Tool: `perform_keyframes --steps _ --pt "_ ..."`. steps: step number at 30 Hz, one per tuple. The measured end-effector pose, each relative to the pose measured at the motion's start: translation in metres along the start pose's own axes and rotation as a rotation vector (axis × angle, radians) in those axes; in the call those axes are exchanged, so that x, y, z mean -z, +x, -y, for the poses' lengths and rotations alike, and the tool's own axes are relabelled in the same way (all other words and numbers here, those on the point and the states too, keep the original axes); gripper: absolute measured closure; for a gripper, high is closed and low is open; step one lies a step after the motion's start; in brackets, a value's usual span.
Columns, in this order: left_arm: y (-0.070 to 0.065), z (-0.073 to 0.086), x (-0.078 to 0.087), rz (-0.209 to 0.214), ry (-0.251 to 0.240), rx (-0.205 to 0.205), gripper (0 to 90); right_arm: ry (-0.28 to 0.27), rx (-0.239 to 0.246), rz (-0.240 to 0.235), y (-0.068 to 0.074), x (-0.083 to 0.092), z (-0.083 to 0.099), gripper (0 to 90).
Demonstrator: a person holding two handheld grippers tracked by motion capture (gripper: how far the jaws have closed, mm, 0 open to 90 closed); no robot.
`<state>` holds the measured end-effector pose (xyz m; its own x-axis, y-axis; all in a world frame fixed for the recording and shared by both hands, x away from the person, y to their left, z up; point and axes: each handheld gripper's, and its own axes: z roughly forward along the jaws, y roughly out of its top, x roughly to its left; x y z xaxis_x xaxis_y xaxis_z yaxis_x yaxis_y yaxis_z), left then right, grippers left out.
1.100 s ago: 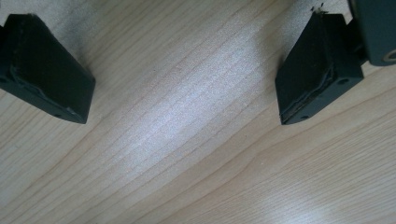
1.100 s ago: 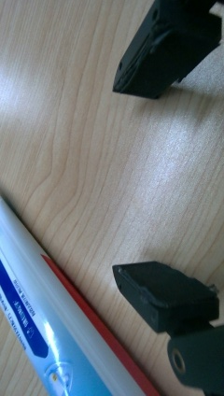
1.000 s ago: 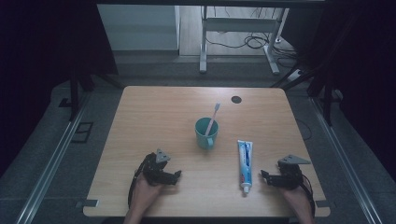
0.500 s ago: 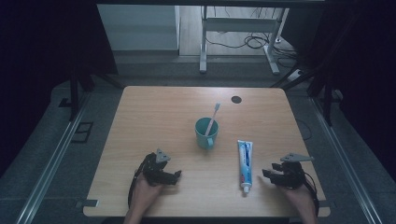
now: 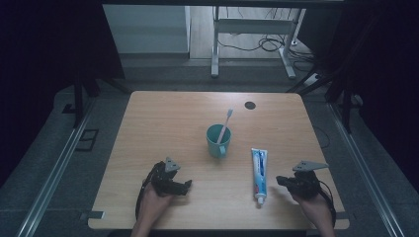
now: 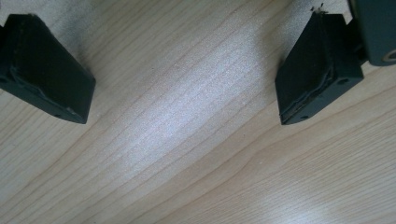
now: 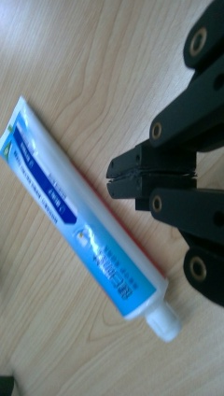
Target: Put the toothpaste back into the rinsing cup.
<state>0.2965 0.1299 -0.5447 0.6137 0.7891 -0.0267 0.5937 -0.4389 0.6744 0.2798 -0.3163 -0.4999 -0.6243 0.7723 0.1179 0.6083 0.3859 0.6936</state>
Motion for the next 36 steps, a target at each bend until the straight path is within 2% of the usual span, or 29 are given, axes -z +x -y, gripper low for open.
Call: perform_keyframes --steps 7,17,21,29,31,36 --pt "0.0 0.0 0.0 0.0 0.0 0.0 5.0 0.0 0.056 -0.031 0.016 0.0 -0.012 89.7" --pt "0.0 0.0 0.0 0.0 0.0 0.0 5.0 0.016 0.129 -0.096 0.042 -0.014 -0.03 89.2" --pt "0.0 0.0 0.0 0.0 0.0 0.0 5.0 0.042 0.148 -0.121 0.052 -0.024 -0.034 88.2" --pt "0.0 0.0 0.0 0.0 0.0 0.0 5.1 0.099 0.151 -0.147 0.058 -0.042 -0.027 87.8" --pt "0.0 0.0 0.0 0.0 0.0 0.0 5.0 0.097 0.139 -0.16 0.057 -0.043 -0.026 88.2" --pt "0.0 0.0 0.0 0.0 0.0 0.0 5.0 0.109 0.138 -0.151 0.055 -0.044 -0.026 88.2"
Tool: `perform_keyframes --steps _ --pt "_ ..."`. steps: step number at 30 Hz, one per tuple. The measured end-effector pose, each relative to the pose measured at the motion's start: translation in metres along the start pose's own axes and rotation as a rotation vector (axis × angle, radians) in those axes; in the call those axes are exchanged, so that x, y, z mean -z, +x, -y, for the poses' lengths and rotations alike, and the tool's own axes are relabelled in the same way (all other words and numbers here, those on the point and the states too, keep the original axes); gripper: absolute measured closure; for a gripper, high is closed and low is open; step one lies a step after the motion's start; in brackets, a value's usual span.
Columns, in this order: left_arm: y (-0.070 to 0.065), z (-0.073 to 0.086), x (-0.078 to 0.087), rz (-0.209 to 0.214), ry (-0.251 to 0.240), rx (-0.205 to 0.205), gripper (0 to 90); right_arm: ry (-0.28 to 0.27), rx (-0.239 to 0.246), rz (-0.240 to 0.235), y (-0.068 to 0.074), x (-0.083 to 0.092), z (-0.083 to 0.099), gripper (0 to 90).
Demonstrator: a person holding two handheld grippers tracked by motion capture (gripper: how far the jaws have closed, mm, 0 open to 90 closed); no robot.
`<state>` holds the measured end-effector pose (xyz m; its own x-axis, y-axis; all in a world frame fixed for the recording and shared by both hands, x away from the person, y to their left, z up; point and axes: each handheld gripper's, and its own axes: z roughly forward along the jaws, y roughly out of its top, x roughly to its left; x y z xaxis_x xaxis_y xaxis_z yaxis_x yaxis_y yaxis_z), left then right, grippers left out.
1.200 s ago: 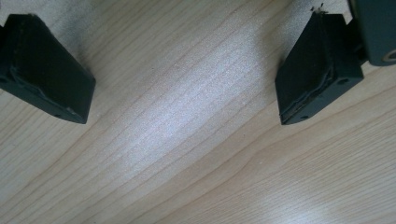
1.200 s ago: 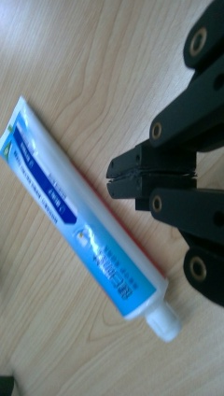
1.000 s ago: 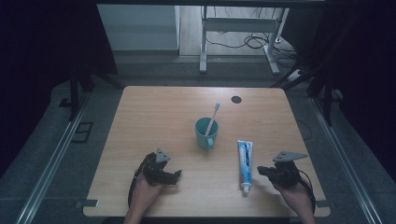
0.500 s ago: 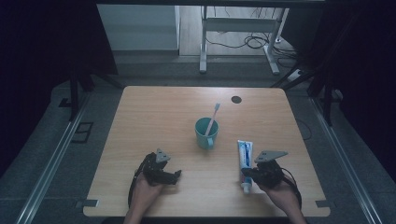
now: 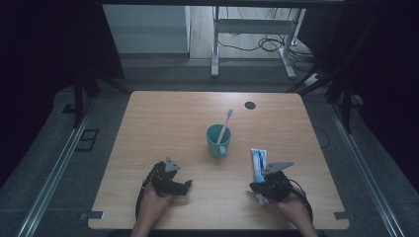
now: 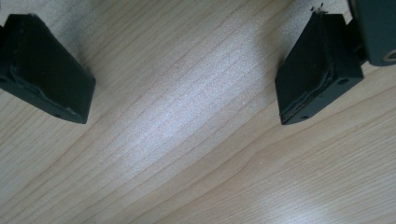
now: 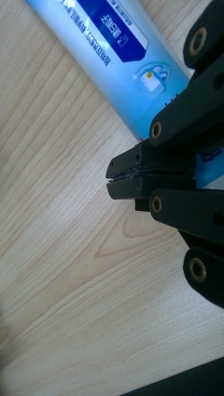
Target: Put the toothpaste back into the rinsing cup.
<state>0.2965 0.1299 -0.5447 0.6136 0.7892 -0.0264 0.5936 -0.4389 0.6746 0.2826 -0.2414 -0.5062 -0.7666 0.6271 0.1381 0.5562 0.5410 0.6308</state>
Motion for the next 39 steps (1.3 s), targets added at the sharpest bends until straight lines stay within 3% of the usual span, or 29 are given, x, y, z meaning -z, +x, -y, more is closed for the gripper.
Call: perform_keyframes --steps 24,32,39 --pt "0.0 0.0 0.0 0.0 0.001 -0.001 5.0 0.015 -0.033 0.054 -0.023 0.017 0.013 84.8" --pt "0.0 0.0 0.0 -0.002 0.001 0.001 5.0 0.008 -0.025 0.052 -0.022 0.024 0.005 74.9" --pt "0.0 0.0 0.0 -0.002 0.001 0.0 5.0 0.033 -0.025 0.092 -0.025 0.035 -0.006 61.9"
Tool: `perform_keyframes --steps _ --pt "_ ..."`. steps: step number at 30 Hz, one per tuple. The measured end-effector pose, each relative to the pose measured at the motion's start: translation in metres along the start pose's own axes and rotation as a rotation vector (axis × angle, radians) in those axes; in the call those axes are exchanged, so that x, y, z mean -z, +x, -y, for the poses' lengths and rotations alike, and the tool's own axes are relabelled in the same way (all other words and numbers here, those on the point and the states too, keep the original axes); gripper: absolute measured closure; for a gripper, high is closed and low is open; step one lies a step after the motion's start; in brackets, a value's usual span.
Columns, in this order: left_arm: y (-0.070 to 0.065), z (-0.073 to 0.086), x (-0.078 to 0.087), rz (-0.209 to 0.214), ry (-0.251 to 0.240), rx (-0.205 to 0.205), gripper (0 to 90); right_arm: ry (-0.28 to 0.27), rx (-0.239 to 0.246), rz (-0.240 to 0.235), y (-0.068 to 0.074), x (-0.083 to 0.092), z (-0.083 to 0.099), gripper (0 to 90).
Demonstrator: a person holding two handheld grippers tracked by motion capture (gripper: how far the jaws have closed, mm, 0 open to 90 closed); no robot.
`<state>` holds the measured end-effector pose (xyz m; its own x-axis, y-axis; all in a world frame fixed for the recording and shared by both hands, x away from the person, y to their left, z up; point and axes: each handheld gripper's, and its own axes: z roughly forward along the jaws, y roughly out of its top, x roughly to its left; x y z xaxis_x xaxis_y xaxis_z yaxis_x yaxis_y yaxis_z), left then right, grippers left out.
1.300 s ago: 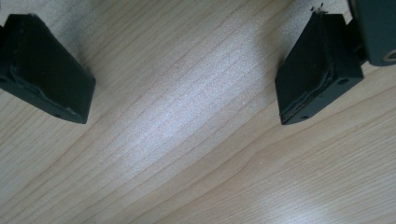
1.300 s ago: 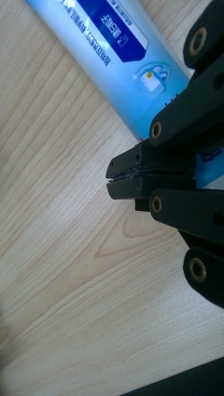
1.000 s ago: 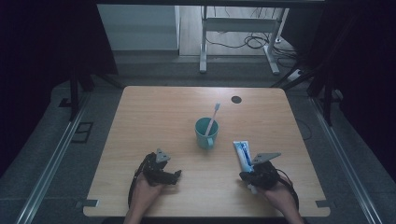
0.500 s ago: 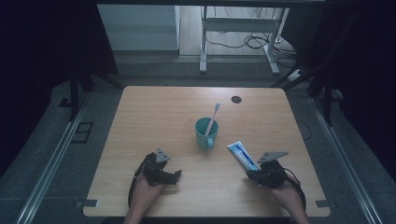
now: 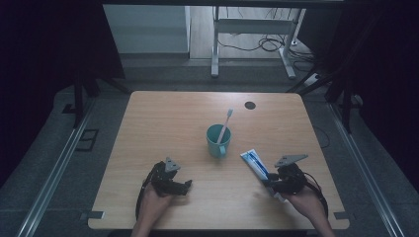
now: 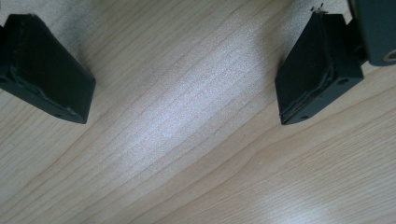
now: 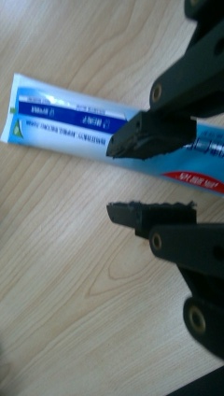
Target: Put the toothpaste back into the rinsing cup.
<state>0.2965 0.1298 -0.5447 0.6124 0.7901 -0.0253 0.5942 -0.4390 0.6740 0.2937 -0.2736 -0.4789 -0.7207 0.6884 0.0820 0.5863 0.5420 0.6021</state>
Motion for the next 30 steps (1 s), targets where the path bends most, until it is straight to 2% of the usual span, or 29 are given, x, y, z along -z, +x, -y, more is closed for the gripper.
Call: perform_keyframes --steps 5,7,11,18,20,21,30 --pt "0.0 0.0 0.0 0.0 0.001 -0.001 5.0 0.045 -0.027 0.021 -0.006 0.002 -0.007 52.3" --pt "0.0 0.0 0.0 0.0 0.001 -0.001 5.1 0.081 -0.062 0.018 -0.012 0.0 -0.011 46.8" --pt "0.0 0.0 0.0 0.001 0.001 0.001 5.0 0.117 -0.081 0.019 -0.016 -0.003 -0.015 43.2" --pt "0.0 0.0 0.0 0.001 0.002 0.002 5.0 0.226 -0.085 0.032 -0.022 -0.012 -0.024 38.2" --pt "0.0 0.0 0.0 0.001 0.002 0.003 5.1 0.277 -0.083 0.035 -0.022 -0.017 -0.029 36.8" --pt "0.0 0.0 0.0 0.001 0.002 0.003 5.1 0.277 -0.083 0.035 -0.022 -0.017 -0.029 36.8" --pt "0.0 0.0 0.0 0.001 0.003 0.003 5.0 0.406 -0.086 0.049 -0.023 -0.033 -0.043 37.4"
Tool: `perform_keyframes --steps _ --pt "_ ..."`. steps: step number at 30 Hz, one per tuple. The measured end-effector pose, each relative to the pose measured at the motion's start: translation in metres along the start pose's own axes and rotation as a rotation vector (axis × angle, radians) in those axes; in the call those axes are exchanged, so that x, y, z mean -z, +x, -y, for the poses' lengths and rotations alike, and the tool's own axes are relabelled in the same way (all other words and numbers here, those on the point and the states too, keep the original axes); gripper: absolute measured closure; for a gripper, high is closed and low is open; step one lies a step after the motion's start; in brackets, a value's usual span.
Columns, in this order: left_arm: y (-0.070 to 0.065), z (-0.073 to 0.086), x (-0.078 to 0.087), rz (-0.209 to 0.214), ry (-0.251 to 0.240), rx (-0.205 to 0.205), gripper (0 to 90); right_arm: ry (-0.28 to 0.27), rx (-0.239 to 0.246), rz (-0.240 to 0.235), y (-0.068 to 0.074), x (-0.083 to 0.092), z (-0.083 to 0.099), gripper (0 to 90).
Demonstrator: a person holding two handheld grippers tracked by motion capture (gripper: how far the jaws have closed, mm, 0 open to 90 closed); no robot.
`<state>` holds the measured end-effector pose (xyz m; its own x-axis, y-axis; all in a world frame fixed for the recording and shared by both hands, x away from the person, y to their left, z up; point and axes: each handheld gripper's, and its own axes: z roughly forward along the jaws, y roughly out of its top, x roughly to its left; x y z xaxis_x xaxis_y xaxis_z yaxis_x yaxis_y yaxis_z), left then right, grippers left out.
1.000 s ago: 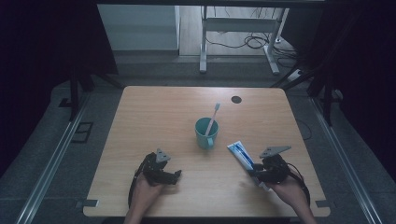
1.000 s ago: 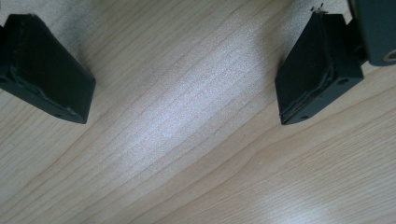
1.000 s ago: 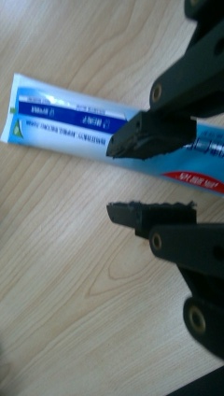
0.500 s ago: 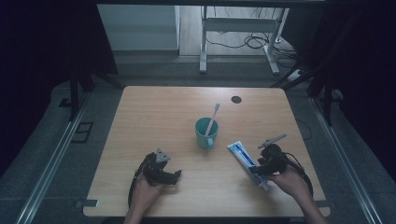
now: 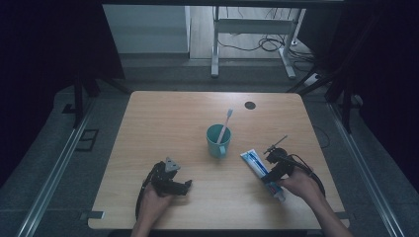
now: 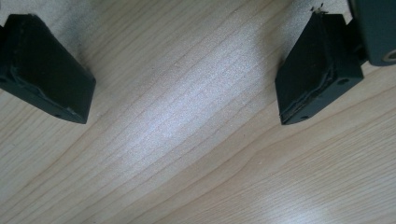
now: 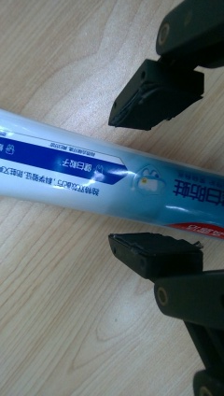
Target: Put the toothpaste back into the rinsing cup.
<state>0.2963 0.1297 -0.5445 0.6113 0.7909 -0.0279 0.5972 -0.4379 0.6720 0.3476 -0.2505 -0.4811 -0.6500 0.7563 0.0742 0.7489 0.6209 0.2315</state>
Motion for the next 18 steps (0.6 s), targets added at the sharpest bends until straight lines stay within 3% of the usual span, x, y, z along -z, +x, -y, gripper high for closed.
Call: perform_keyframes --steps 11,18 --pt "0.0 0.0 0.0 0.0 -0.001 0.001 5.1 0.11 0.007 0.024 0.002 -0.015 -0.016 40.2" --pt "0.0 0.0 0.0 0.0 0.0 0.0 5.1 0.141 -0.006 0.021 0.001 -0.022 -0.023 43.7"
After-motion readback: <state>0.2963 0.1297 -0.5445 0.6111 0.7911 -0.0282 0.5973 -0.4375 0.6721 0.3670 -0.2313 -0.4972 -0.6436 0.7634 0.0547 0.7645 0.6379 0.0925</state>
